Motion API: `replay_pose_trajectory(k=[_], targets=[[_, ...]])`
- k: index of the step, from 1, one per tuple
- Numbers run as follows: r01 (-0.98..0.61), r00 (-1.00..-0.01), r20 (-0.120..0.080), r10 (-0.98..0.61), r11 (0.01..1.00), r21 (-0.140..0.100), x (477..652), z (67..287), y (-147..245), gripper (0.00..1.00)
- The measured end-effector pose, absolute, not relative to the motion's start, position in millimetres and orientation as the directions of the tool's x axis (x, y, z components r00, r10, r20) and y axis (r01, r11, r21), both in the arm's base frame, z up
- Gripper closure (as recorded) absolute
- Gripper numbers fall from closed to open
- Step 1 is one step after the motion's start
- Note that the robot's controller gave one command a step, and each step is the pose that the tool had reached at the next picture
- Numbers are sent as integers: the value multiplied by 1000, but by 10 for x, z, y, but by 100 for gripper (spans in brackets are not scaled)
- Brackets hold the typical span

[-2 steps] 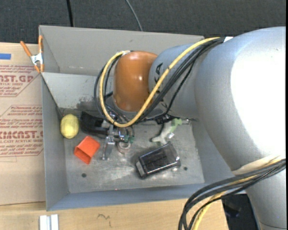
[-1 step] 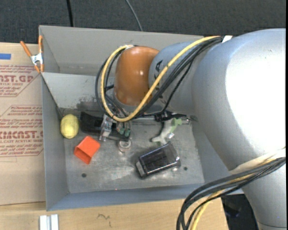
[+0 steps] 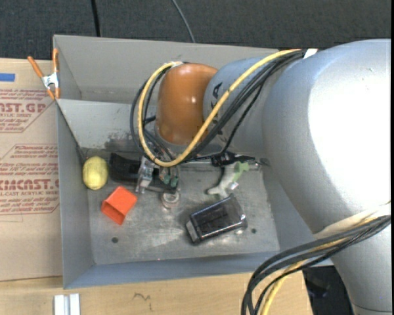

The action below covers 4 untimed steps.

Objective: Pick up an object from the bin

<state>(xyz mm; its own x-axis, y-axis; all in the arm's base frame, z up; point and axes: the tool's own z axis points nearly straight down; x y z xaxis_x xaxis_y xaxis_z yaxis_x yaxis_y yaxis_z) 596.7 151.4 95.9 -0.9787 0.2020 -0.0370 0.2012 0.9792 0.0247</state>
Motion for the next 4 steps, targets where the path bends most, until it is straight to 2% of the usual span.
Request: replay_pose_trajectory(k=[4], targets=[[203, -978, -41, 204, 979, 23, 5935, 974, 1525, 100]])
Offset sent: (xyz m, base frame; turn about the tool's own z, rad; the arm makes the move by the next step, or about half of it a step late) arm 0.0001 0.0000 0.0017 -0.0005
